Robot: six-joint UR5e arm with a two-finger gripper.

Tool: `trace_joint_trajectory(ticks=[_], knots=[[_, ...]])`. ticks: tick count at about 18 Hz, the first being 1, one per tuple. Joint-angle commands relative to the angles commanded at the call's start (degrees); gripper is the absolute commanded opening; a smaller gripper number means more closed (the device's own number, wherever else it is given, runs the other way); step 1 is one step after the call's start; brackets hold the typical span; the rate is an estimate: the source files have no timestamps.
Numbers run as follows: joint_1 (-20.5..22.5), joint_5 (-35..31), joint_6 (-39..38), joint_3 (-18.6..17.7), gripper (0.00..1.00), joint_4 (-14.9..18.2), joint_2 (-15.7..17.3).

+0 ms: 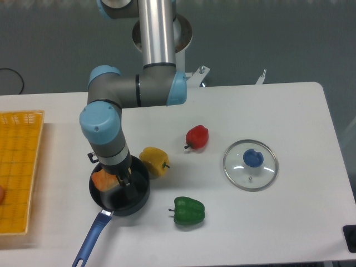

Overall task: Pick up the bread
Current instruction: 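Open the gripper to release the bread in the saucepan and rise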

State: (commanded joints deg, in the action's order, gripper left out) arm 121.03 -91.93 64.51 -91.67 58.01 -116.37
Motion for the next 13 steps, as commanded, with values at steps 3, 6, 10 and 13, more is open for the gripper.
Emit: trace_joint_trajectory(ticks=[3, 6, 10, 13], knots=[[0.09, -0.09, 0.17, -0.09, 1.0, 0.0, 0.09], [0.61, 0.09, 0.26, 0.0, 1.0, -0.09, 0.44], [0.61, 0.09, 0.18, 0.0, 1.0, -0.17, 0.35], [0.7, 0.26, -0.09, 0.26, 1.0, -0.18, 0.27]])
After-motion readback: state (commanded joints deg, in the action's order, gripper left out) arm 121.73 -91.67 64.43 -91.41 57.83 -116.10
